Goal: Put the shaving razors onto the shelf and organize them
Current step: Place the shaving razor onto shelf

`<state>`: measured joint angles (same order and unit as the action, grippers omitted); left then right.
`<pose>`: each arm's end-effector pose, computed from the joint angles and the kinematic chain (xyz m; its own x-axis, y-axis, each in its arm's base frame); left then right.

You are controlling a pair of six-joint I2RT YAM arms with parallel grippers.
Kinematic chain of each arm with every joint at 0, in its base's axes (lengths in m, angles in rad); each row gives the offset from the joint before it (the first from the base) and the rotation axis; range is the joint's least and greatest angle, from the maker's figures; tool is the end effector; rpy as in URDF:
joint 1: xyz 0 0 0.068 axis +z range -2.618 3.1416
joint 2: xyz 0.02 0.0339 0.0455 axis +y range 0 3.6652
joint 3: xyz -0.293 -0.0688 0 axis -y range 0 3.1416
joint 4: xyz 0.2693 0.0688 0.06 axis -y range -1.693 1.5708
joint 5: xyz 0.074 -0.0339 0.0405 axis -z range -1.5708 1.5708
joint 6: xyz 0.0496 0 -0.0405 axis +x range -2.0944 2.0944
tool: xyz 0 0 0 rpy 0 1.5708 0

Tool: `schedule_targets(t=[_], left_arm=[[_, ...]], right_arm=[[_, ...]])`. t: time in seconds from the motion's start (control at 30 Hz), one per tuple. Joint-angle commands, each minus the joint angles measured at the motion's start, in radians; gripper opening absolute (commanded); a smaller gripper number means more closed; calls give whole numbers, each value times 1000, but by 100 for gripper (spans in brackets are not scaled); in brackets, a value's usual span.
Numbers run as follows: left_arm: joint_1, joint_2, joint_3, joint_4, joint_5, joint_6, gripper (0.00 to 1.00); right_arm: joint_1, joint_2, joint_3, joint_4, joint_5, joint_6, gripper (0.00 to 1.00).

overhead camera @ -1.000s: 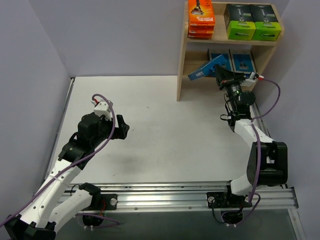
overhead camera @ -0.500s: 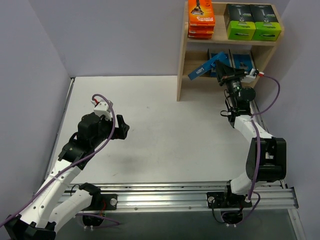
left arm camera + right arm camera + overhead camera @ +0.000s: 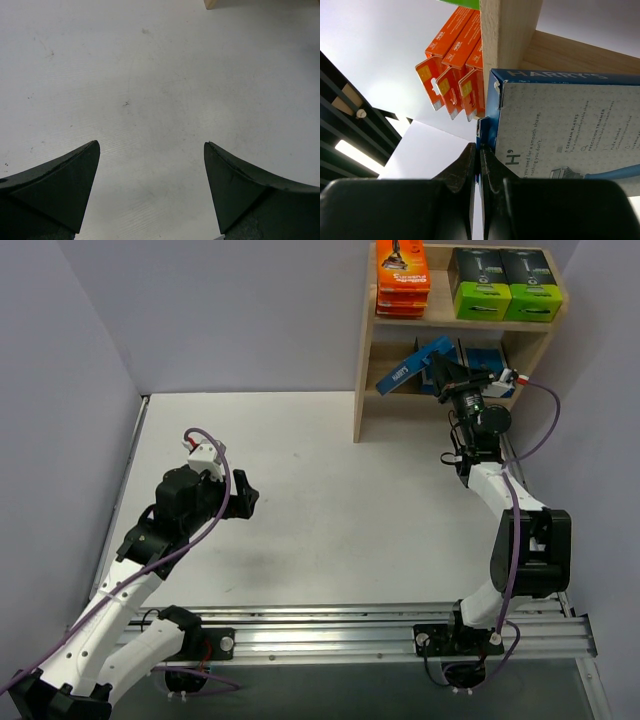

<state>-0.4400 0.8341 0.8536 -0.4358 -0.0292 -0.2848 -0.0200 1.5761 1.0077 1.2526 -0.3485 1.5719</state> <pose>0.1854 -0.0857 0.3458 -0.4640 -0.0920 -0.8811 0.2826 0.9272 -0.2456 0.3745 0.0094 0.3883 -0.2465 0.9450 -0.2150 -0.6317 0.0116 0.7752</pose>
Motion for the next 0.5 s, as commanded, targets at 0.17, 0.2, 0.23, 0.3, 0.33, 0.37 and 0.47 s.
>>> schedule_targets(t=[0.17,0.2,0.23,0.3,0.33,0.37,0.47], left_arm=[[-9,-13,7,25,3,-2,94],[-9,-12,7,26,3,-2,94],[-11,-13,7,25,3,-2,94],[-12,-13,7,25,0,-1,94],[-12,-15,7,25,0,-1,94],[-14,-15,7,25,-1,-1,94],[-16,-13,7,25,-3,-1,94]], right_arm=[[6,10,77,97,13,11,0],[8,15,80,99,13,10,0],[11,18,81,99,13,11,0],[14,25,86,103,14,10,0],[14,28,88,105,17,10,0],[14,36,92,107,19,10,0],[14,51,100,111,23,11,0]])
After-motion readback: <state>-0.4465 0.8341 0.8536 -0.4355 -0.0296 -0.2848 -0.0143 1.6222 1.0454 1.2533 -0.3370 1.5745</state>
